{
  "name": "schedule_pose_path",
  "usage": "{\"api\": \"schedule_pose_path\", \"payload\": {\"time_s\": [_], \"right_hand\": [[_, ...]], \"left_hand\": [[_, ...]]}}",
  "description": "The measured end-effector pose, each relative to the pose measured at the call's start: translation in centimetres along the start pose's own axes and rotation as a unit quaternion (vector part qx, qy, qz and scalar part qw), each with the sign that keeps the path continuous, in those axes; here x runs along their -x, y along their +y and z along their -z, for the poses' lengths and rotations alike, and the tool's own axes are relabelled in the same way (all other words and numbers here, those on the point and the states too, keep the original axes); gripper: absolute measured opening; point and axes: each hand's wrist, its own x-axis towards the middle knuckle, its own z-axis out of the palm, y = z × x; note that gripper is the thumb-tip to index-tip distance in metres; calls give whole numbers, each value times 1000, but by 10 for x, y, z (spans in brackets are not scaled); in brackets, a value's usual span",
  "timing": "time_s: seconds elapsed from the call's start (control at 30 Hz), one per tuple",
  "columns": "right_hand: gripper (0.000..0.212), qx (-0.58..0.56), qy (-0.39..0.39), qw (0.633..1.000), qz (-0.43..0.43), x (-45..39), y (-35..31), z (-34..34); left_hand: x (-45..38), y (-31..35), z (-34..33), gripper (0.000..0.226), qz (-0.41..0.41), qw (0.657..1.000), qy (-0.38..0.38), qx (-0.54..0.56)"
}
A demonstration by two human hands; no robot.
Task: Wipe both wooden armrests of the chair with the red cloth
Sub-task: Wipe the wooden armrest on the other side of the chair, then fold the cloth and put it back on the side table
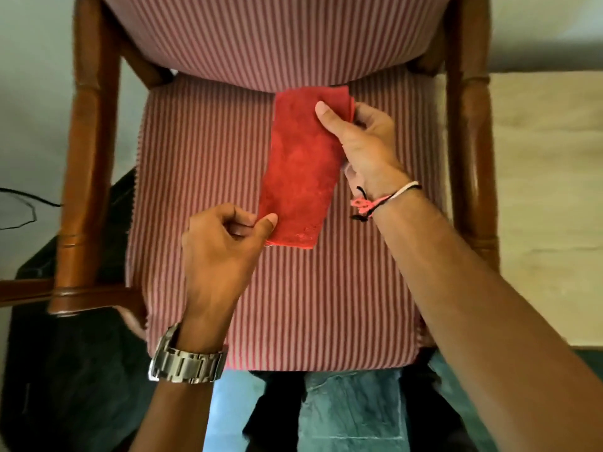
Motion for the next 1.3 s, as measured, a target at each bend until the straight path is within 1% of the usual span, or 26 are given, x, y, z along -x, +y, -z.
{"api": "schedule_pose_path", "payload": {"time_s": [0.1, 0.17, 0.33, 0.43, 0.53, 0.67, 0.8, 0.97, 1.07, 1.13, 1.2, 1.3], "right_hand": [[21, -7, -9, 1000, 11, -6, -39, 58], [26, -6, -21, 1000, 18, -10, -62, 94], [27, 8, -43, 999, 24, -21, -115, 190], [28, 38, -38, 998, 35, -28, -138, 243], [29, 51, -32, 998, 29, -34, -152, 292], [26, 51, -27, 998, 13, -46, -156, 344], [23, 68, -15, 997, -14, -68, -135, 376], [31, 111, 14, 986, -121, -103, -81, 399], [31, 195, 28, 967, -163, -118, -49, 411], [29, 277, 43, 947, -156, -119, -34, 420], [29, 393, 57, 913, -94, -116, -26, 428], [42, 533, 71, 843, -11, -103, -19, 436]], "left_hand": [[27, 35, -50, 26, 11, 999, -15, 37], [43, 56, -80, 25, 21, 998, -29, 53], [86, 120, -150, 27, 37, 995, -59, 78], [111, 157, -188, 29, 40, 990, -97, 99], [131, 184, -229, 27, 53, 983, -136, 115], [144, 201, -277, 25, 66, 975, -173, 120], [143, 193, -317, 23, 86, 973, -191, 99], [137, 154, -372, 24, 135, 972, -190, 41], [134, 128, -404, 21, 177, 963, -202, 11], [134, 116, -418, 20, 179, 962, -205, -25], [134, 106, -426, 23, 163, 962, -207, -66], [134, 102, -430, 26, 122, 957, -213, -157]]}}
